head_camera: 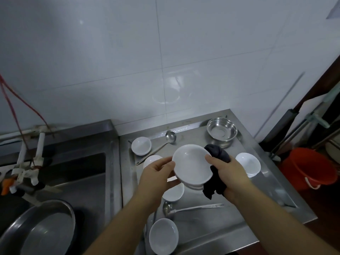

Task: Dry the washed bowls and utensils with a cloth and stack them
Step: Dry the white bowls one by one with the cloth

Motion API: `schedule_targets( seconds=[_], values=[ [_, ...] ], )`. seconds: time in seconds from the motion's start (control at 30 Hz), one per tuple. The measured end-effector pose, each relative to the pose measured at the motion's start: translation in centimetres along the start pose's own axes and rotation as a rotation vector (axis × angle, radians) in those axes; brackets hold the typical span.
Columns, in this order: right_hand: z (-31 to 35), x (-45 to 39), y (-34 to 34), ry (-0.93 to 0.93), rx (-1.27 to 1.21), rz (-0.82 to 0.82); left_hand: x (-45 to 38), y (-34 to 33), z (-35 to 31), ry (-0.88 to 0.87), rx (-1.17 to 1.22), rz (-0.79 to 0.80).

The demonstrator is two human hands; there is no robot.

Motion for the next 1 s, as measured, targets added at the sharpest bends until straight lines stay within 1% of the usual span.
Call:
schedule_targets(
  seconds=[0.1,0.17,0.27,0.37,0.47,0.53,0.63,0.73,0.83,0.9,1.0],
  values=[
    [0.9,-1.5,2.9,-0.004,0.019,0.011,-1.3,-3.1,0.6,0.031,-0.010,-0.002],
    [1.3,-2.6,4.9,-0.048,-0.008,0.037,-2.2,-5.5,1.1,0.063,-0.021,-0.010],
    [1.9,-4.6,8.7,-0.098,-0.031,0.022,-3.5,-9.5,1.9,0.097,-0.022,0.004],
    [2.9,-6.4,12.5,-0.105,-0.015,-0.046,-5.0,-13.5,3.2,0.122,-0.045,0.018],
    [4.2,-8.6,16.3,-0.068,0.086,-0.126,-7.1,-17.4,5.0,0.159,-0.067,0.043],
    [4.7,-10.3,18.9,-0.031,0.141,-0.202,-8.6,-20.0,6.4,0.187,-0.075,0.027],
    [4.8,-12.6,22.0,-0.012,0.149,-0.279,-10.6,-23.7,8.8,0.235,-0.085,0.004],
    [4.5,-14.6,24.7,-0.018,0.170,-0.350,-11.9,-27.0,11.0,0.300,-0.099,-0.002],
    [3.3,-16.5,27.4,-0.066,0.186,-0.404,-12.8,-29.7,12.7,0.357,-0.115,-0.014],
    [2.5,-17.6,28.7,-0.102,0.227,-0.427,-13.6,-31.1,13.8,0.383,-0.127,-0.023],
    [2.0,-19.3,29.7,-0.129,0.302,-0.445,-15.1,-32.1,15.0,0.405,-0.208,-0.070]
  ],
)
Point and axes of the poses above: each hand's wrist, its own x-axis away from the middle knuckle, its own y-axis out of the back of the hand, z = x × y, the point moved 4 cm from there along -x, towards the middle knuckle, and after that the axes turned 3 degrees about -z, right-handed, at the moved point
